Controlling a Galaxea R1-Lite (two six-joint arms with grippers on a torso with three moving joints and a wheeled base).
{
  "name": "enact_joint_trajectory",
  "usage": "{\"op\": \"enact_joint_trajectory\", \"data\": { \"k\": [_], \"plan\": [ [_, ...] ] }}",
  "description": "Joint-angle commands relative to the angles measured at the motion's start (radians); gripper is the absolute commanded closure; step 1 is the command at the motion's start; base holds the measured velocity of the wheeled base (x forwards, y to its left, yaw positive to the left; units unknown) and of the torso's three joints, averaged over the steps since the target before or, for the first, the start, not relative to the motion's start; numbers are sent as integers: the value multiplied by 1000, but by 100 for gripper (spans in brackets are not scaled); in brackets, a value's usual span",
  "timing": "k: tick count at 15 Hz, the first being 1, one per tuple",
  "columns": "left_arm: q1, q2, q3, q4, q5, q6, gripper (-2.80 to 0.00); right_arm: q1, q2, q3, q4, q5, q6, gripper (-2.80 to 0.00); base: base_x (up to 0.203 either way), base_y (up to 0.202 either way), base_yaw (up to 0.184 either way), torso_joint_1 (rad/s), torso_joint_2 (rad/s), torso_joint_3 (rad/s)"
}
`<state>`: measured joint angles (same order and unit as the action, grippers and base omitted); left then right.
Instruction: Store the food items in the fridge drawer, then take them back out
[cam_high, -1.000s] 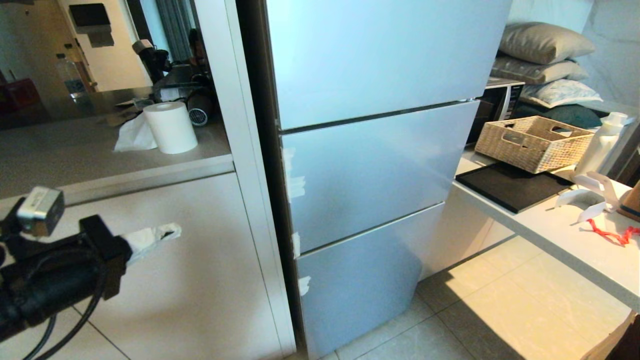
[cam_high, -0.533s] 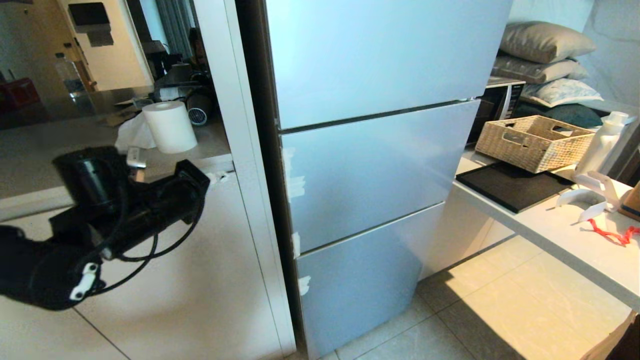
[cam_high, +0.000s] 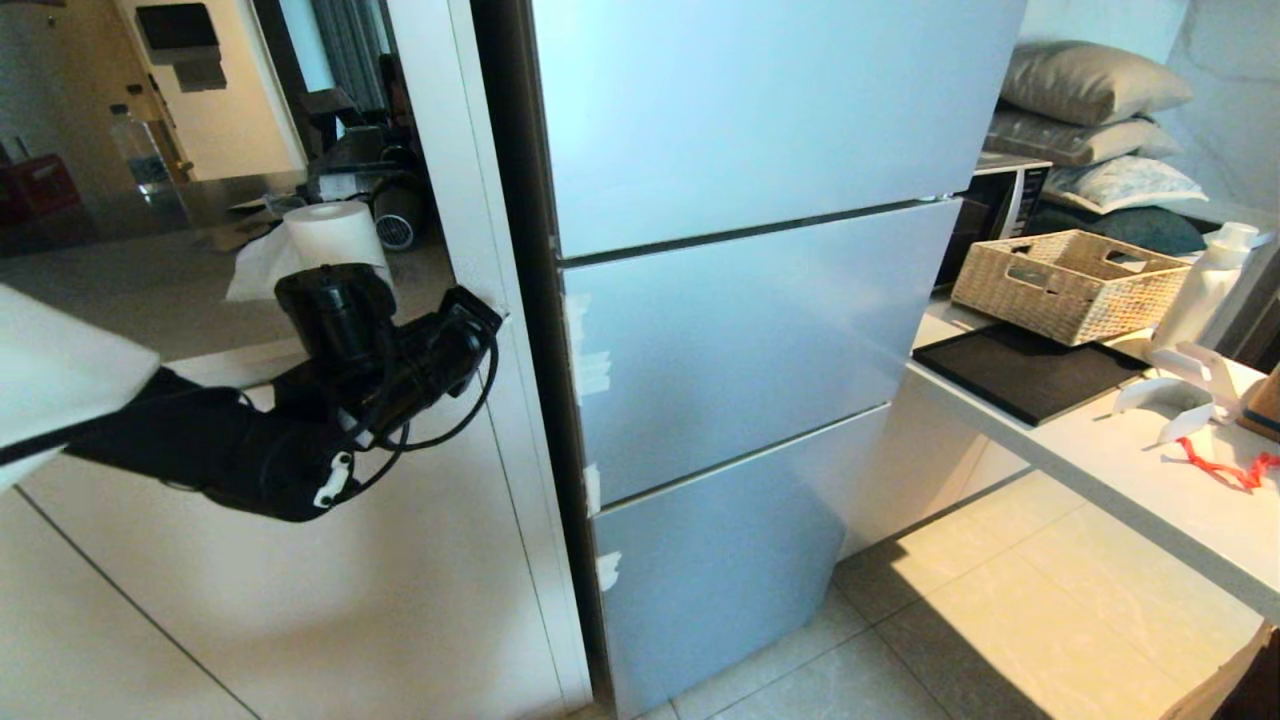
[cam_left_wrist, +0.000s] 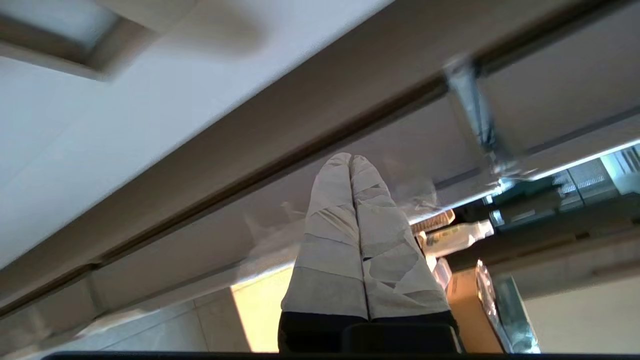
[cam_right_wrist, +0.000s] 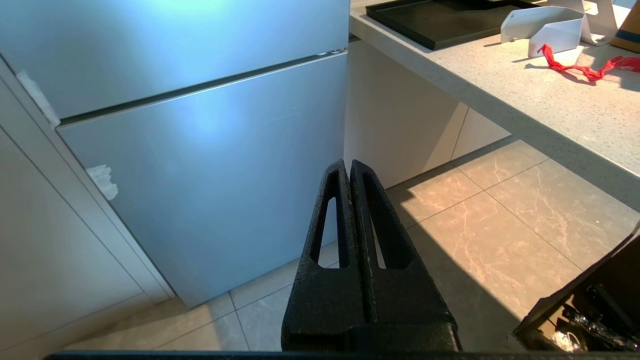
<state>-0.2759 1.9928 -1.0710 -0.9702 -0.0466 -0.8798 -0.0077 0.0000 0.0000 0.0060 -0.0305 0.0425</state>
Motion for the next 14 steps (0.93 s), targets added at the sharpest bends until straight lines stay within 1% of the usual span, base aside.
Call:
{"op": "enact_joint_trajectory", "data": {
  "k": [1,5,7,11,14],
  "plan": [
    [-18,65,-59,-5,2,-2,0,0,2,0,0,0,0,0,0,0,0,0,0,0],
    [-40,97,-104,-5,9,-2,0,0,2,0,0,0,0,0,0,0,0,0,0,0],
    [-47,120,-138,-5,29,-2,0,0,2,0,0,0,0,0,0,0,0,0,0,0],
    [-78,144,-177,-5,34,-2,0,0,2,0,0,0,0,0,0,0,0,0,0,0],
    [-102,166,-215,-5,60,-4,0,0,2,0,0,0,0,0,0,0,0,0,0,0]
  ]
}}
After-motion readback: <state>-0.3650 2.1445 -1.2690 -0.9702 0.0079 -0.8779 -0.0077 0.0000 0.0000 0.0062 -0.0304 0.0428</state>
